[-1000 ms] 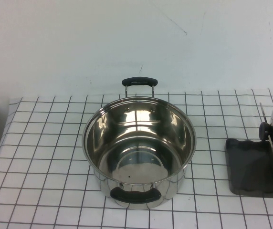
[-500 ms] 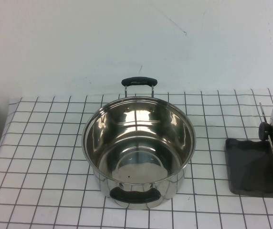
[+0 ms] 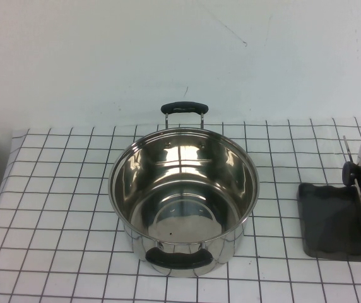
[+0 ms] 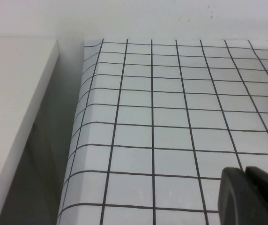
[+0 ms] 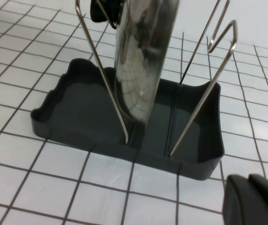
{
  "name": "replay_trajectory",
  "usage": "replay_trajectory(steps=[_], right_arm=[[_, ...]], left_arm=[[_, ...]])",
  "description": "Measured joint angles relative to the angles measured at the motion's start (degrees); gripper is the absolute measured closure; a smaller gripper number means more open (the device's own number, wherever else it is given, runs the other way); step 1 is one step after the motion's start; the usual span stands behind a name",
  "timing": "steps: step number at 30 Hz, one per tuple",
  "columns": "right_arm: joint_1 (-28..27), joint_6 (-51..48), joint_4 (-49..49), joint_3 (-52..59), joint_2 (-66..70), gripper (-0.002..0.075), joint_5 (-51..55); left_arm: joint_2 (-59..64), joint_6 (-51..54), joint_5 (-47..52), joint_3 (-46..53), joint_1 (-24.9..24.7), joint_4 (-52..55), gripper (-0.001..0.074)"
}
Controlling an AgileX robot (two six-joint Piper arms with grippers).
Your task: Put pot lid on rack
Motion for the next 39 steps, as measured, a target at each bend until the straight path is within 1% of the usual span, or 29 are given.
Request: replay_trajectory(steps=[39], right_arm=[[0.0, 0.0, 0.0, 0.0, 0.0, 0.0728, 0.0]], left_arm=[[0.0, -0.2, 0.0, 0.0, 0.0, 0.8, 0.0737]])
